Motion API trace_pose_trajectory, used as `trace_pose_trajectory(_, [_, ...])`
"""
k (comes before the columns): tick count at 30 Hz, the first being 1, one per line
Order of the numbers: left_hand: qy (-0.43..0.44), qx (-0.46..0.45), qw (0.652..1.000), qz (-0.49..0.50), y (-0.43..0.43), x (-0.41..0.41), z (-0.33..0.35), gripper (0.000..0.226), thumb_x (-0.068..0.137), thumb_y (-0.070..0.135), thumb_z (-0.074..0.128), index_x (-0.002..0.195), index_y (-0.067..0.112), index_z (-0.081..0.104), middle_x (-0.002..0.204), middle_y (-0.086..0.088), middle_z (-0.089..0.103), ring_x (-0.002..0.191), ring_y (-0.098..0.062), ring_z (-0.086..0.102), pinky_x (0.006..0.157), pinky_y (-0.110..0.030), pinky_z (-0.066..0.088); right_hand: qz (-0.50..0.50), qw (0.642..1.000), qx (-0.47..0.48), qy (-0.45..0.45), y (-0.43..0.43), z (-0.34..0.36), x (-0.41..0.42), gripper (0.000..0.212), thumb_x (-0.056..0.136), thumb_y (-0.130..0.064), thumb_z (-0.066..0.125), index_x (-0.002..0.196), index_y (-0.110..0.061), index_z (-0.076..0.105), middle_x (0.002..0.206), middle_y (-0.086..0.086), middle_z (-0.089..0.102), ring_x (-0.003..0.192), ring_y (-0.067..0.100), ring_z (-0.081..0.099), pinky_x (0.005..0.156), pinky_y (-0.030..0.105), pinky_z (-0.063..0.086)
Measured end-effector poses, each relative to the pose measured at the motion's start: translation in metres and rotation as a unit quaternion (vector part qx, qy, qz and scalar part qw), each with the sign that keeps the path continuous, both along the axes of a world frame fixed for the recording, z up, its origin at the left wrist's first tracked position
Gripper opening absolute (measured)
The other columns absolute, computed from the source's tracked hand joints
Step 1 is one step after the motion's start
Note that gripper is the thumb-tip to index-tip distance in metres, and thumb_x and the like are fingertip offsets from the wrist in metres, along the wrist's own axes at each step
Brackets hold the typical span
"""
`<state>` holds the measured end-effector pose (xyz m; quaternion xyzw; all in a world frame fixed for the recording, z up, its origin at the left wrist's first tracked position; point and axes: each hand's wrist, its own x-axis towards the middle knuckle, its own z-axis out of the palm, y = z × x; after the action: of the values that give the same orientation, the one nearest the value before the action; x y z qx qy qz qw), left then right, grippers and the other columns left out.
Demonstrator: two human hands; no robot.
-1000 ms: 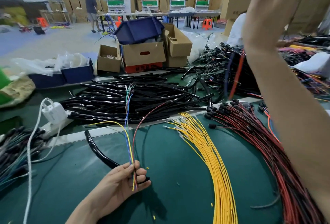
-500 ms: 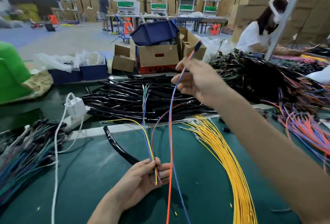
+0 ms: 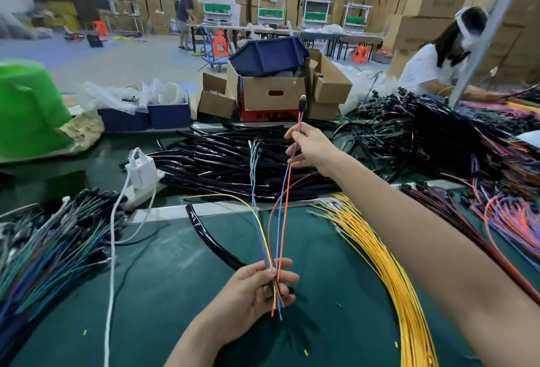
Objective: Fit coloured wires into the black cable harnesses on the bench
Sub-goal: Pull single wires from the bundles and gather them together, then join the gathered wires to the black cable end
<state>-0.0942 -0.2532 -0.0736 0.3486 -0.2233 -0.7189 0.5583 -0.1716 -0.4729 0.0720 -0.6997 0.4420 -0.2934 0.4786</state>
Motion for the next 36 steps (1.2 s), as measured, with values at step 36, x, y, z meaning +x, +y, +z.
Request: trace_pose_trajectory(36, [-0.199,-0.019,0.946,0.255,0.024,0.039,0.048,0.019,0.082,0.003,0.061,0.074,0.008,0.077,0.072,-0.02,0.071,0.061,-0.018,0.07,0.061,-0.02,0.057,0.13,0.961,-0.242,0.034,0.146,-0.109,-0.062,0.016,0.089,-0.028,0.064,0.096,-0.02,0.076,0.075,-0.009,0.067,0.07,0.001,0.057,0.065,0.024,0.043])
